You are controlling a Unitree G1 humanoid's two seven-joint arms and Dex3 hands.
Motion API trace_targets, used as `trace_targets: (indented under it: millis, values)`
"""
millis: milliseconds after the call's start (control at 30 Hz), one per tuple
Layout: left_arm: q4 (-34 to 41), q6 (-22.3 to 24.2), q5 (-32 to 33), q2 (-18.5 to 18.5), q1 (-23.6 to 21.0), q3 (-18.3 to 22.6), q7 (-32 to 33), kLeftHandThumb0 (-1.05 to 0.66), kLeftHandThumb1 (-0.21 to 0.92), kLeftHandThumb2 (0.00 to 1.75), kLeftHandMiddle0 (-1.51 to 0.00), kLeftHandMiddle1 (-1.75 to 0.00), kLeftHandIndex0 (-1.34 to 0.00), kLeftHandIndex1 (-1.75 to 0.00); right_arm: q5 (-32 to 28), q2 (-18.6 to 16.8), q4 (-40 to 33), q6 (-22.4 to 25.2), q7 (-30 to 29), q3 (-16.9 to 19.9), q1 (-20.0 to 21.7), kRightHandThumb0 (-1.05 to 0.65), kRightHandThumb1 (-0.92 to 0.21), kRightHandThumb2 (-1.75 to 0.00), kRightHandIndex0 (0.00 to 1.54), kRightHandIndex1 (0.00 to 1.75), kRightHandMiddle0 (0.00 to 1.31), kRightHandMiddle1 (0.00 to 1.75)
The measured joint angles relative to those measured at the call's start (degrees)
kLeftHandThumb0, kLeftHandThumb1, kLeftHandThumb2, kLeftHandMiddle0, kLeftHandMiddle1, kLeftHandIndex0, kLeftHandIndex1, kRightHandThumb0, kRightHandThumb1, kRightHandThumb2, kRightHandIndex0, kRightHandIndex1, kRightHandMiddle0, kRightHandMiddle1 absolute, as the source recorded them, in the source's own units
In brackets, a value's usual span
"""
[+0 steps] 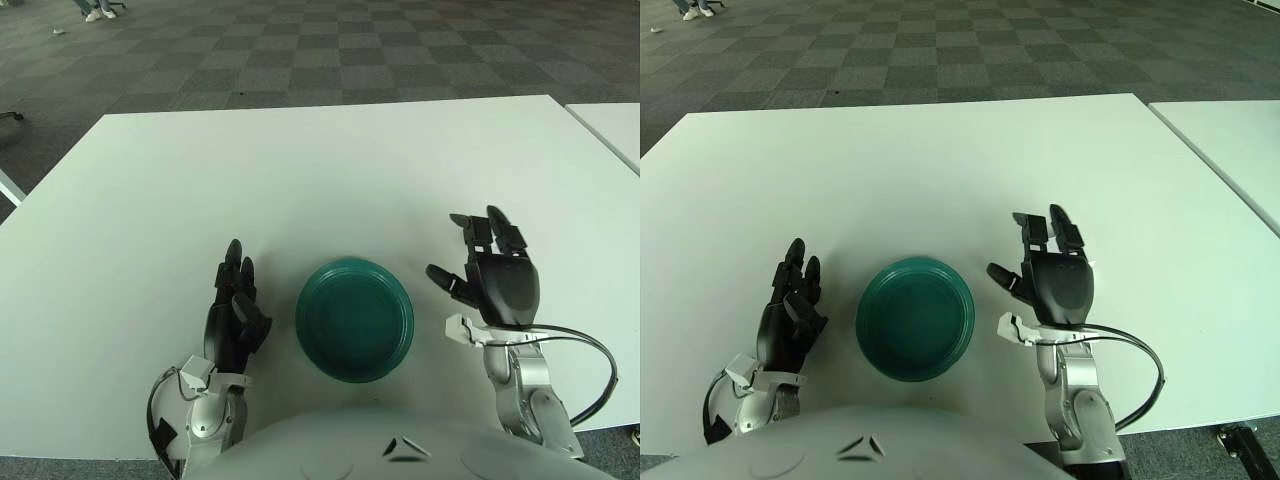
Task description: Put the charger into the plate.
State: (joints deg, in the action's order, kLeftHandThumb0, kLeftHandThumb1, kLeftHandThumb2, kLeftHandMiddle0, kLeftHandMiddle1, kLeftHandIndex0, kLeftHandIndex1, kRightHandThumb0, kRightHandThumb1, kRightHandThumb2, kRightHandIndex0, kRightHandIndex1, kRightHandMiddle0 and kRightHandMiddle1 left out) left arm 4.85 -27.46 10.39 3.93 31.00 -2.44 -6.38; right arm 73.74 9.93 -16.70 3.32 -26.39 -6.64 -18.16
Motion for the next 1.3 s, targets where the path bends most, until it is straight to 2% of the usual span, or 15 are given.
trace_targets:
  millis: [133, 333, 600, 967, 1133, 1300]
  values:
    - [-0.33, -0.01, 0.47, -0.48, -0.22, 0.58, -0.51, -1.05, 0.92, 1.12, 0.0, 0.0, 0.0, -0.26, 1.38, -0.01, 1.58, 3.07, -1.07, -1.0, 1.94, -0.95, -0.92, -0.64, 0.22, 0.0, 0.0, 0.81]
    - [-1.05, -0.05, 2.42, -0.72, -0.72, 1.69, -1.97, -1.05, 0.92, 1.12, 0.0, 0.0, 0.0, -0.28, 1.28, 0.27, 7.9, 7.79, -2.17, -1.15, 5.48, -0.97, -0.92, -0.7, 0.22, 0.0, 0.0, 0.76]
    - [-2.46, -1.24, 3.9, -0.6, -1.36, 2.72, -3.08, -1.05, 0.92, 1.13, 0.0, 0.0, 0.0, -0.28, -0.25, 0.51, 10.06, 12.63, -2.89, -0.9, 7.69, -0.96, -0.92, -0.75, 0.25, 0.02, 0.0, 0.7]
    - [-2.75, -1.05, 4.19, -0.55, -1.56, 3.14, -3.14, -1.05, 0.92, 1.13, 0.0, 0.0, 0.0, -0.24, -3.56, 1.32, 13.75, 16.01, -2.36, -0.82, 10.92, -0.98, -0.92, -0.82, 0.26, 0.02, 0.0, 0.64]
    - [-2.8, -1.23, 4.17, -0.66, -1.63, 3.22, -3.29, -1.05, 0.92, 1.12, 0.0, 0.0, 0.0, -0.22, -6.12, 3.16, 19.02, 16.43, -2.23, -0.42, 14.14, -0.97, -0.92, -0.77, 0.26, 0.02, 0.0, 0.6]
    - [-2.9, -1.43, 4.21, -0.82, -1.64, 3.5, -3.75, -1.05, 0.92, 1.1, 0.0, 0.0, 0.0, -0.21, -7.1, 3.87, 20.32, 18.83, -1.37, -0.58, 15.43, -0.95, -0.92, -0.73, 0.26, 0.01, 0.0, 0.58]
